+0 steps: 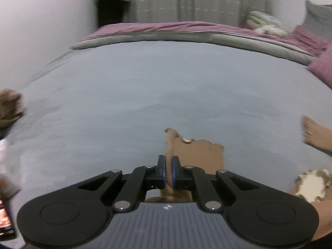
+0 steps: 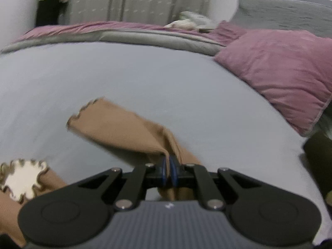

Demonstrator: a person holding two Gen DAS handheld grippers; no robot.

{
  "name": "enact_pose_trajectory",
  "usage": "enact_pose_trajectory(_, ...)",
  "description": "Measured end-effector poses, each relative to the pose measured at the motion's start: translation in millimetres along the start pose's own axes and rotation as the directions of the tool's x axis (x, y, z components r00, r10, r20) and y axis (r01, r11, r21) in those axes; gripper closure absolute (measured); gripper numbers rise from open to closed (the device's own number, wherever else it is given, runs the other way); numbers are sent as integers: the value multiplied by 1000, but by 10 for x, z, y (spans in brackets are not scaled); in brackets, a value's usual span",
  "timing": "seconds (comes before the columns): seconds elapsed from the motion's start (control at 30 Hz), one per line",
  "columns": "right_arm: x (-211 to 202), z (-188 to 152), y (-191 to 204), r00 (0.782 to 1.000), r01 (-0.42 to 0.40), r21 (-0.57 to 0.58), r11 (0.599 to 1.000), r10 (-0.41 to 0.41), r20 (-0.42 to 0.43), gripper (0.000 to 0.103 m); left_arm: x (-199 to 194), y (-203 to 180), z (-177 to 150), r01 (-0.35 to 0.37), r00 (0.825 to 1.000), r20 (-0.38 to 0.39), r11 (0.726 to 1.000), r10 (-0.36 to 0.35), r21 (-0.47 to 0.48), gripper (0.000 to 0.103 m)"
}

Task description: Fold clothes

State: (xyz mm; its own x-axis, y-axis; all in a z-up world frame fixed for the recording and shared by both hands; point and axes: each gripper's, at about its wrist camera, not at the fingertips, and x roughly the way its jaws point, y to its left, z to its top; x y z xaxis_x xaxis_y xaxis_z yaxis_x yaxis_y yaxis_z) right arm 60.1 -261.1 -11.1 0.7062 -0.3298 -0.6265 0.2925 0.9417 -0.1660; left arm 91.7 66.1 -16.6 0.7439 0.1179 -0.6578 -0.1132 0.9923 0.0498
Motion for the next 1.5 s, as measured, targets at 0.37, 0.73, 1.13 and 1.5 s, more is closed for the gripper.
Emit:
enact_pose_trajectory(0.37,-268,-21,-622,990,143,63,988,-143,-4,97,-67,554,-64,-169,980,-121,982,159,-83,96)
enact_pose_trajectory(0.73,-356,-128,-866,988,131,85,988,-122,-99,91,-159,592,-100,-167,973,-178,981,148,-99,85)
enact_pose_trajectory(1.13,-835,58,-630,999,-44,82,996,46,-20,49,-531,300,22,1,1000,26,997,1,-71,69)
enact_pose_trajectory(1.5,-792,115,-166,969,-241,19,970,241,-52,43,-221,-106,6,242,964,-109,970,-242,-14,65)
